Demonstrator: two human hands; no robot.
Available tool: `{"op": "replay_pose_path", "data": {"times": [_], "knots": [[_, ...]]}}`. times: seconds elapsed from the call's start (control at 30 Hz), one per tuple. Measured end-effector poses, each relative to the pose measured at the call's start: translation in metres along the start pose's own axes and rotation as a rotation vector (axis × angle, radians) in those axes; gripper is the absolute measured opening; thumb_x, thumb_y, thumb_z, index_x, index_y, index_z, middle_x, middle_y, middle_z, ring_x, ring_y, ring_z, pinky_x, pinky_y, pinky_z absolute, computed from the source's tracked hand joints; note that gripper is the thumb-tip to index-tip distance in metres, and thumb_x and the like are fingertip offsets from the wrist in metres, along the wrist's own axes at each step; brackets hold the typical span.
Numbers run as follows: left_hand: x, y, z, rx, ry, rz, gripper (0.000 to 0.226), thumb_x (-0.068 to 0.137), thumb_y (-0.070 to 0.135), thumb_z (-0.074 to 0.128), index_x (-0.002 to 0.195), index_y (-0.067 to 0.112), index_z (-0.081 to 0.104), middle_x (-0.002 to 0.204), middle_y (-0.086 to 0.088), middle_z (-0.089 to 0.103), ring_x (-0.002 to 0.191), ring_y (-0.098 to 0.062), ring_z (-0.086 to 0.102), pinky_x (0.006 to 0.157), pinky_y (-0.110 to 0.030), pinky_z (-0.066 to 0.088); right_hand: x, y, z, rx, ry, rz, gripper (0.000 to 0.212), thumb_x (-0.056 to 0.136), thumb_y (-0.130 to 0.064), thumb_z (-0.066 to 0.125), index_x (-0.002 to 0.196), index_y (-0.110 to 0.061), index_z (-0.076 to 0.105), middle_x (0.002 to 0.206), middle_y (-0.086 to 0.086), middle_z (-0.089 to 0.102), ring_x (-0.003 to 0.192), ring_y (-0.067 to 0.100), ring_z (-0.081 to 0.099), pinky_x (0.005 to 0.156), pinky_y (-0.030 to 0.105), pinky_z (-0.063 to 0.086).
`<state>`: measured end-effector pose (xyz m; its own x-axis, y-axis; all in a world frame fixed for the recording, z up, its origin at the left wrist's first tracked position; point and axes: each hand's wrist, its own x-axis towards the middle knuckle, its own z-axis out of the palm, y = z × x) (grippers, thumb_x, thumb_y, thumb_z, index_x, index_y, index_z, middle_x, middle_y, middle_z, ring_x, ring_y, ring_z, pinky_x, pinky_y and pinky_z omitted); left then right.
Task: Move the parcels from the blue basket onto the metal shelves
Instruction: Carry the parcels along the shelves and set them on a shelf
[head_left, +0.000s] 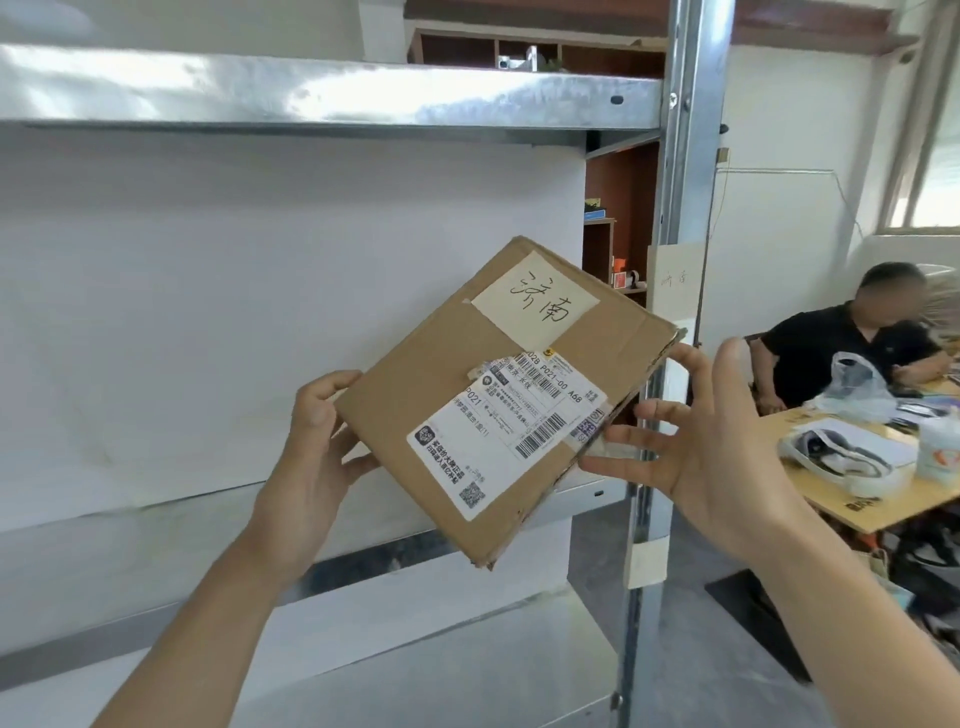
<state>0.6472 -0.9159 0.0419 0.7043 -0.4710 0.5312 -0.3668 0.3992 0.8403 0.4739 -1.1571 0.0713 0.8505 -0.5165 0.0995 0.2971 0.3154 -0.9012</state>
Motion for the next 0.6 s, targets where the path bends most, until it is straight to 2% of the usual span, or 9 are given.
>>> {"op": "replay_pose_path", "data": {"times": [0.07,0.13,0.2,0.27,0.3,0.4,0.53,0.6], "knots": [[0.01,-0.003,0.0,-0.019,0.047,0.026,0.093,0.07,0.076,0.074,0.131,0.012,0.044,0.108,0.001,0.066,0.089,-0.014,0.066,0.073,-0.026,0.059,0.012,0.003,-0.003,0.037,0.01,-0.012,0.052,0.101,-0.07,0.026,0.132,-0.041,0.056,0.098,0.016,0.056,0.11,0.043,0.064,0.089,0.064,0.061],[0.02,-0.009,0.002,-0.056,0.097,0.031,0.062,0.088,0.06,0.06,0.127,0.013,0.047,0.104,0.002,0.071,0.088,-0.013,0.068,0.072,-0.026,0.059,0.02,0.005,-0.005,0.064,0.024,-0.013,0.057,0.1,-0.071,0.027,0.141,-0.038,0.05,0.113,0.019,0.062,0.118,0.041,0.066,0.1,0.068,0.055],[0.031,-0.013,0.004,-0.068,0.113,0.012,0.046,0.091,0.053,0.052,0.12,0.018,0.056,0.1,0.006,0.075,0.089,-0.012,0.069,0.072,-0.025,0.059,0.025,0.006,-0.007,0.071,0.027,0.012,0.056,0.101,-0.07,0.027,0.124,-0.029,0.058,0.123,0.023,0.061,0.119,0.042,0.066,0.104,0.068,0.051],[0.04,-0.012,0.01,-0.033,0.107,-0.014,0.054,0.084,0.065,0.063,0.119,0.024,0.063,0.1,0.008,0.077,0.09,-0.01,0.07,0.073,-0.024,0.059,0.027,0.006,-0.007,0.085,0.025,0.032,0.056,0.102,-0.068,0.028,0.101,-0.022,0.06,0.115,0.024,0.061,0.118,0.044,0.065,0.107,0.067,0.049],[0.045,-0.013,0.011,-0.016,0.104,-0.029,0.057,0.085,0.069,0.06,0.121,0.025,0.064,0.1,0.009,0.077,0.09,-0.009,0.071,0.073,-0.023,0.059,0.028,0.006,-0.008,0.09,0.023,0.037,0.057,0.102,-0.068,0.029,0.097,-0.02,0.059,0.111,0.024,0.06,0.116,0.045,0.064,0.107,0.066,0.049],[0.061,-0.02,0.011,0.033,0.098,-0.087,0.063,0.092,0.062,0.035,0.136,0.026,0.062,0.106,0.009,0.076,0.094,-0.009,0.069,0.076,-0.025,0.057,0.031,0.011,-0.012,0.091,0.01,0.066,0.057,0.101,-0.068,0.03,0.099,-0.017,0.056,0.103,0.021,0.057,0.11,0.042,0.063,0.11,0.063,0.048],[0.076,-0.033,0.013,0.084,0.081,-0.197,0.073,0.091,0.068,0.029,0.144,0.028,0.06,0.129,-0.007,0.07,0.111,-0.02,0.063,0.087,-0.037,0.051,0.039,0.017,-0.014,0.116,0.024,0.104,0.05,0.101,-0.067,0.034,0.096,-0.019,0.05,0.107,0.02,0.057,0.119,0.045,0.064,0.111,0.062,0.048],[0.08,-0.039,0.018,0.125,0.093,-0.22,0.068,0.097,0.067,0.026,0.14,0.029,0.063,0.125,-0.005,0.07,0.109,-0.02,0.063,0.087,-0.037,0.051,0.044,0.018,-0.013,0.106,0.056,0.121,0.048,0.101,-0.065,0.037,0.094,-0.02,0.05,0.107,0.021,0.058,0.121,0.046,0.064,0.11,0.062,0.049]]}}
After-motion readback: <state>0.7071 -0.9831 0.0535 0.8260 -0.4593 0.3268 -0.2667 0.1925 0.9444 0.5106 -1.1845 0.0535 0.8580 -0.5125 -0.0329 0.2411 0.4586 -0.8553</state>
